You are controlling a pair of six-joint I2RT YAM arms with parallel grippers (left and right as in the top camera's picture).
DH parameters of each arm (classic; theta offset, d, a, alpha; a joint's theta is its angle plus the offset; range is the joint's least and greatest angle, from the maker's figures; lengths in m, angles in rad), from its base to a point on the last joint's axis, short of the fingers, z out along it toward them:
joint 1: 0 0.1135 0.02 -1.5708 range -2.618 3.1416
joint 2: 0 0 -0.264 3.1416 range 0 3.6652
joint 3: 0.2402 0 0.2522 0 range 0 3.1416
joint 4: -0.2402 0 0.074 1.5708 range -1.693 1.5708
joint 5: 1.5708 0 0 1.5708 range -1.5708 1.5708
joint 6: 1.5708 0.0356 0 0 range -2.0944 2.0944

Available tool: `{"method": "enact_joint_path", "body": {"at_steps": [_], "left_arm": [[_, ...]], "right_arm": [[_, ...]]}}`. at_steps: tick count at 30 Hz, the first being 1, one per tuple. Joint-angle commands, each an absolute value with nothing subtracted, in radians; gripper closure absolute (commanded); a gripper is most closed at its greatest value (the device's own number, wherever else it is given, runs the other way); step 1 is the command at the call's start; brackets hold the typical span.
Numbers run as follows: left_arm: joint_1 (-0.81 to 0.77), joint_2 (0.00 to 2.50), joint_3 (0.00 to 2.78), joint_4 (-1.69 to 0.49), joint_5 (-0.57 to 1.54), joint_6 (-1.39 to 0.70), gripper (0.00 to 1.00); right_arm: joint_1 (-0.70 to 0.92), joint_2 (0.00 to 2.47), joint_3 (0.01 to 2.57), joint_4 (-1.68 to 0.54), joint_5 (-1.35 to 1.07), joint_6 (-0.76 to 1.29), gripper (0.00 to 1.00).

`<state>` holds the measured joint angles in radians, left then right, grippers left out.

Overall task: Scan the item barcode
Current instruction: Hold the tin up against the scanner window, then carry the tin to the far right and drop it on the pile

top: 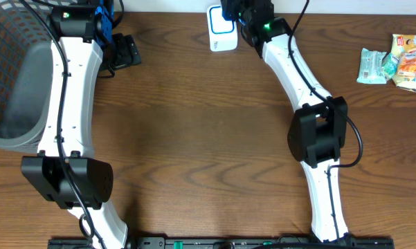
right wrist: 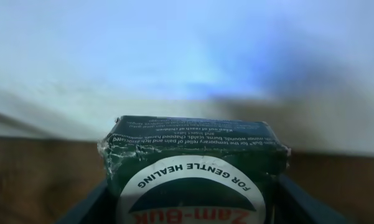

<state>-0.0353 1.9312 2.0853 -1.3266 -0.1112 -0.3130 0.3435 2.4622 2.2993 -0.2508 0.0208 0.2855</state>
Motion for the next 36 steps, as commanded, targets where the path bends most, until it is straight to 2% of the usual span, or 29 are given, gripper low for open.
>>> {"method": "enact_joint_path", "body": {"at_steps": [1,8,19,28,31,36], "left_arm": [[-0.034,1.941,2.080,-1.328,-0.121,-0.305,0.02],[-0.034,1.941,2.080,-1.328,-0.121,-0.305,0.02],[-0.034,1.941,2.080,-1.328,-0.121,-0.305,0.02],[-0.034,1.941,2.080,-1.328,-0.121,-0.305,0.02],[-0.034,1.941,2.080,-1.328,-0.121,-0.305,0.02],[-0.034,1.941,2.080,-1.328,-0.121,-0.305,0.02]], "right_arm": [[0.377,2.527,2.322,-0.195,0.060,0.245,0.45],[0.410,2.585,2.322,-0.017,0.104,0.192,0.44],[0.400,2.584,2.323,0.009,0.167,0.149,0.44],[0.284,2.463,2.323,-0.165,0.177,0.197,0.44],[0.222,2.395,2.323,-0.270,0.204,0.197,0.41],[0.087,2.314,2.323,-0.480,0.253,0.191,0.42]]}}
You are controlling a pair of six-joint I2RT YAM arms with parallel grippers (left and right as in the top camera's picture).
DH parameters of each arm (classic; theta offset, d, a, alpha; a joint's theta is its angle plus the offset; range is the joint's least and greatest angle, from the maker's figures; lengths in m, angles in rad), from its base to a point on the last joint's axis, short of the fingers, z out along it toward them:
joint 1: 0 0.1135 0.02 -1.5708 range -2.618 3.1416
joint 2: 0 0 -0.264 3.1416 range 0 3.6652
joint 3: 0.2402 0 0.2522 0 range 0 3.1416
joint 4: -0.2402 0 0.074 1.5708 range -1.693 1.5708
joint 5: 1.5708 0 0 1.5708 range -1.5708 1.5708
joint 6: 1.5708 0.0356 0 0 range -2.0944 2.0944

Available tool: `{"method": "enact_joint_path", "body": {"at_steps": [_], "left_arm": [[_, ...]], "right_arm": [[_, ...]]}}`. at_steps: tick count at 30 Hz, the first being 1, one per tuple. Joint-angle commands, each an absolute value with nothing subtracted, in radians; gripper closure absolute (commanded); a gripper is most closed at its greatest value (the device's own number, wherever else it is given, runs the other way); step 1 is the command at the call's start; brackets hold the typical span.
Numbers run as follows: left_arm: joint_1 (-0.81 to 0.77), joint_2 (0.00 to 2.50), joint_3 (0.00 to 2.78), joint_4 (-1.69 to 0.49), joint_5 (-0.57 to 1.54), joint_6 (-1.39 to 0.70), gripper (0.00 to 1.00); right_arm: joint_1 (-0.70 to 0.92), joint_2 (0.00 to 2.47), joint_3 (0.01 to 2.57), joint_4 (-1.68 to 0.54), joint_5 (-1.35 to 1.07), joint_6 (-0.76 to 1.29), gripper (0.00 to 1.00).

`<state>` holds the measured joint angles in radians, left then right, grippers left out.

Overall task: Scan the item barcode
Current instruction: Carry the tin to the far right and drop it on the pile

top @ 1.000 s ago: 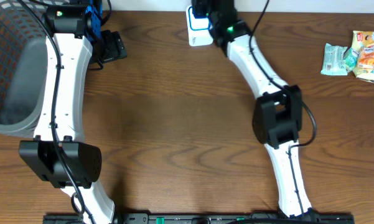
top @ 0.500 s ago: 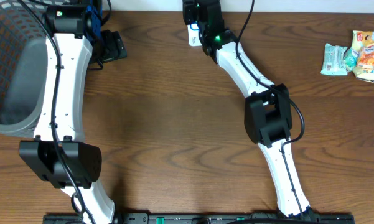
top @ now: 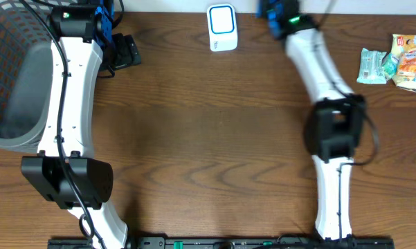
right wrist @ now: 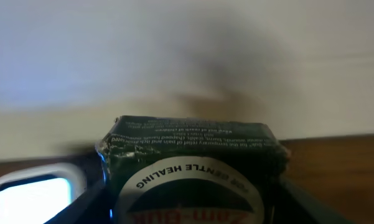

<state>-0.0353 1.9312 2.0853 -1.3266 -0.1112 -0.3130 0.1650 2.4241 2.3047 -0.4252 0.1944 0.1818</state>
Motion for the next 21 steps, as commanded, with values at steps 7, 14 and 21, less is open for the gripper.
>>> {"method": "enact_joint_path", "body": {"at_steps": [7,14,21], "left_arm": [[-0.034,1.941,2.080,-1.328,-0.121,-0.305,0.02],[-0.034,1.941,2.080,-1.328,-0.121,-0.305,0.02],[-0.034,1.941,2.080,-1.328,-0.121,-0.305,0.02]], "right_arm": [[-0.120,2.297,2.318,-0.787,0.319,0.140,0.39],[-0.282,2.297,2.301,-0.908,0.337,0.141,0.31],[-0.320,2.298,2.301,-0.965,0.329,0.174,0.01]]}}
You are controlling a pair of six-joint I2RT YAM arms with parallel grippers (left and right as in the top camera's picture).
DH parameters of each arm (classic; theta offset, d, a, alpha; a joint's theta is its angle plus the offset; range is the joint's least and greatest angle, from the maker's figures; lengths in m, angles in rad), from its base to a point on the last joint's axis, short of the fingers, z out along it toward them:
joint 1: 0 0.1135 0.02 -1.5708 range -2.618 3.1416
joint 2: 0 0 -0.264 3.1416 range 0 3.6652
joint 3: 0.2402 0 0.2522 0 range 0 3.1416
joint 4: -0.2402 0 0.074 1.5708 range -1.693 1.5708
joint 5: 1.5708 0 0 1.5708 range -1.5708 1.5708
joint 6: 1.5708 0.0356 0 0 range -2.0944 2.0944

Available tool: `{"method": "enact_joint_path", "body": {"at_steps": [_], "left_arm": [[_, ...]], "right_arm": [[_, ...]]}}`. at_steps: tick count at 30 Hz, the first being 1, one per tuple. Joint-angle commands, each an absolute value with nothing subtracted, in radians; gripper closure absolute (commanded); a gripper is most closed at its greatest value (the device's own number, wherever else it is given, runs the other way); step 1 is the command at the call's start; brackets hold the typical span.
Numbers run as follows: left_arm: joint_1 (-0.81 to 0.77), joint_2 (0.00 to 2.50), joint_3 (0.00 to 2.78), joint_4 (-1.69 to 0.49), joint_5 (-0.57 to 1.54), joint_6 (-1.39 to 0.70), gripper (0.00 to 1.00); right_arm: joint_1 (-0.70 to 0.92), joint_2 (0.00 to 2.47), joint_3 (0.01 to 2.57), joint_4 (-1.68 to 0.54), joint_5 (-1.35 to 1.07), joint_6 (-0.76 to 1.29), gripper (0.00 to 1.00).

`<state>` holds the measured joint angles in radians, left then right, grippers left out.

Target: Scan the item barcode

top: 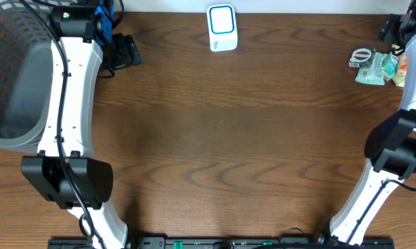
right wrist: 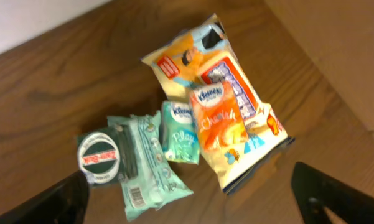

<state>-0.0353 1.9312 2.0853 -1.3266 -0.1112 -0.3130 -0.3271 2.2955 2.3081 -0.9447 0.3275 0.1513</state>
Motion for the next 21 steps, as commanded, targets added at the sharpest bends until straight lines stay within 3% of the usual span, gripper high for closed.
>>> {"method": "enact_joint_path", "body": {"at_steps": [1,11,21], "left_arm": [[-0.034,1.941,2.080,-1.328,-0.121,-0.304,0.02],[-0.034,1.941,2.080,-1.328,-0.121,-0.305,0.02],[-0.034,1.941,2.080,-1.328,-0.121,-0.305,0.02]], "right_arm": [[-0.316,2.296,2.301,-0.976,0.327,0.189,0.01],[-0.223,2.086,2.302,-1.176,0.092,0.351,0.01],[-0.043,1.884,2.302,-1.576,0.027,0.376,0.01]]}}
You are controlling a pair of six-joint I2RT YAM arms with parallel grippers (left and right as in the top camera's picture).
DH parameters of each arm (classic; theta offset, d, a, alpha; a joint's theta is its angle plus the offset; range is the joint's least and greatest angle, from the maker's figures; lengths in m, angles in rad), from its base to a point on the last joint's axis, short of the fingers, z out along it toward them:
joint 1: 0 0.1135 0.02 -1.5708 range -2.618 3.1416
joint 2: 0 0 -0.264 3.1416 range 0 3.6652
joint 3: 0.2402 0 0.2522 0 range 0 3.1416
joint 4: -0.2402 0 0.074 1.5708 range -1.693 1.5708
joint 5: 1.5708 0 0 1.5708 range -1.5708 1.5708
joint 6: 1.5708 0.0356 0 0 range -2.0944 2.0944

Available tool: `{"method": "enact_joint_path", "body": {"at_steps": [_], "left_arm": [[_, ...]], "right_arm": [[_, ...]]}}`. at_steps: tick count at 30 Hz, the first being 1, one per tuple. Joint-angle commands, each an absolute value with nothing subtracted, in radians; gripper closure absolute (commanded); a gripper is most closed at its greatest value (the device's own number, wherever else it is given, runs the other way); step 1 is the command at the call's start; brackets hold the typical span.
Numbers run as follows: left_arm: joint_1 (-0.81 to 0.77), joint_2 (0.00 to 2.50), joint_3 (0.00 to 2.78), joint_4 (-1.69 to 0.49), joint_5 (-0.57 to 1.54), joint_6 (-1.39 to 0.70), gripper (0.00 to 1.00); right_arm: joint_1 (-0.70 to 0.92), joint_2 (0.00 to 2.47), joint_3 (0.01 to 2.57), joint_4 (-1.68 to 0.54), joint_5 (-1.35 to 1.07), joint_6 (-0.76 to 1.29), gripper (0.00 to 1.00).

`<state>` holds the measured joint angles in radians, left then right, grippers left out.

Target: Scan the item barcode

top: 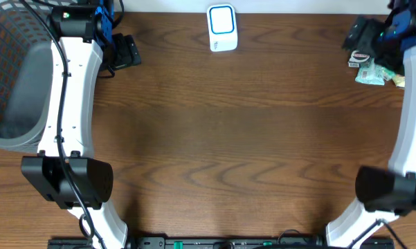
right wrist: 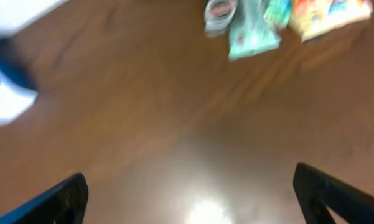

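The white barcode scanner (top: pixel 221 28) stands at the table's back edge; it shows blurred at the left of the right wrist view (right wrist: pixel 3 93). The green Zam-Buk box (top: pixel 360 57) lies at the left end of the pile of packets (top: pixel 379 68), small and blurred in the wrist view (right wrist: pixel 221 9). My right gripper (top: pixel 360 33) hangs just behind and left of the box. It is open (right wrist: pixel 190 199), its fingers wide apart with only bare table between them. My left gripper (top: pixel 127 51) rests at the back left, too dark to read.
A grey mesh basket (top: pixel 14 76) stands at the left edge. The pile at the right holds a teal tissue pack (right wrist: pixel 254 34) and orange and yellow snack packets (right wrist: pixel 327 9). Brown wooden table (top: pixel 221 138) spans the middle.
My open right gripper was right over the pile at the table's far right. Now it is to the left of the pile, its camera turned onto the table with the scanner at the edge.
My right gripper held the green box in front of the scanner, then held it a little to the scanner's right. After that it was open over the pile, with the box lying there. Now it is empty beside the pile. The left arm stayed still.
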<state>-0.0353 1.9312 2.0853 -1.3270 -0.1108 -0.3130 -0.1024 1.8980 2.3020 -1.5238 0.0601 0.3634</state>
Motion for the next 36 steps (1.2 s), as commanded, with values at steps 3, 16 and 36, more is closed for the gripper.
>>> {"method": "enact_joint_path", "body": {"at_steps": [3,16,36], "left_arm": [[-0.034,1.941,2.080,-1.328,-0.121,-0.305,0.02],[-0.034,1.941,2.080,-1.328,-0.121,-0.305,0.02],[-0.034,1.941,2.080,-1.328,-0.121,-0.305,0.02]], "right_arm": [[0.032,1.852,2.302,-1.644,0.045,0.354,0.01],[0.259,1.573,2.005,-1.699,0.144,0.313,0.01],[0.263,1.460,1.688,-1.698,-0.103,0.355,0.01]]}}
